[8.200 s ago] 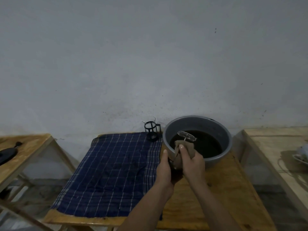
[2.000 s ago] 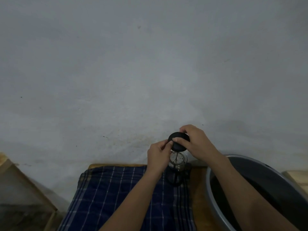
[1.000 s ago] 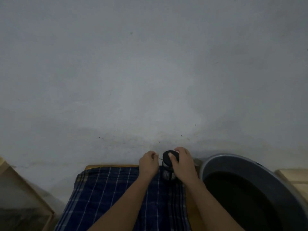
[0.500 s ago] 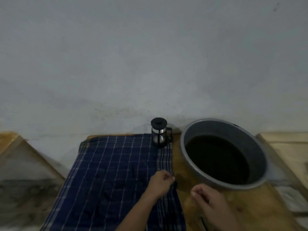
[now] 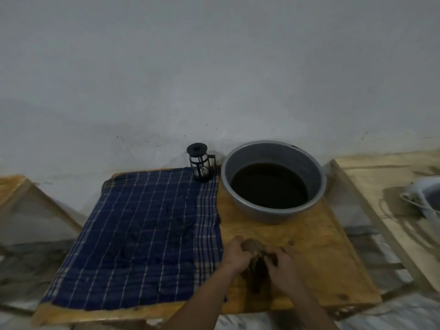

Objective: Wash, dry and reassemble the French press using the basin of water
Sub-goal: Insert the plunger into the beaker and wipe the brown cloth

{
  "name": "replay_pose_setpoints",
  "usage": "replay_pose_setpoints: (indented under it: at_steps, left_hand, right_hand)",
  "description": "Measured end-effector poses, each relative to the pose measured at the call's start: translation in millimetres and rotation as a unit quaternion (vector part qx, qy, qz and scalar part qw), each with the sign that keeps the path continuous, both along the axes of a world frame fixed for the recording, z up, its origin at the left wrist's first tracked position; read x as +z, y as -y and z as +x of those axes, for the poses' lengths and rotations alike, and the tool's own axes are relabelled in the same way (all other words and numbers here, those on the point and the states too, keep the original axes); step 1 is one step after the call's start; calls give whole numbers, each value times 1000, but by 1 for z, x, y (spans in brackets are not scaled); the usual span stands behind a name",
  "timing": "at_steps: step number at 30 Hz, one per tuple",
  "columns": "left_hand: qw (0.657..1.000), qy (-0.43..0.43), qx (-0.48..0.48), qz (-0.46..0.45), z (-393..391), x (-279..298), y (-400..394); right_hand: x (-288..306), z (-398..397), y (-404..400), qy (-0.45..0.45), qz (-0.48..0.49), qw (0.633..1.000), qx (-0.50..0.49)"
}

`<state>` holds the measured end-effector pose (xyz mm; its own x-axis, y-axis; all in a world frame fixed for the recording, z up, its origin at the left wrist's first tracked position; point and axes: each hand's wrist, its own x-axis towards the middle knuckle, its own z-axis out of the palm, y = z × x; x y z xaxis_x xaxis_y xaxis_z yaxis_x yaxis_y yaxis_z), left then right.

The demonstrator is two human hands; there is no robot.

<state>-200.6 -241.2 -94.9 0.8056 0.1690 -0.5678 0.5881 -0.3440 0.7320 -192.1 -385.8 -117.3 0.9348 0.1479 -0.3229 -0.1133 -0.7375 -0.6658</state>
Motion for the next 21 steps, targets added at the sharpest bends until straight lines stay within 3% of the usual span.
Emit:
replay_pose_setpoints:
  at_steps: [5,9,16,21]
  left_hand:
    - [998,10,60,-25,-15,-6,12]
    - [994,53,76,-51,-29,0,18]
    - [991,110,43,-68,-48,20,15]
    - [991,95,-7,-90,-55,39,7]
  right_hand:
    - [2,-12,12,1,36,999,19]
    - [8,-25,28,-10,106,990,91]
    - [37,-30,42,2,163,982,96]
    - [79,-21,55,-4,224,972,73]
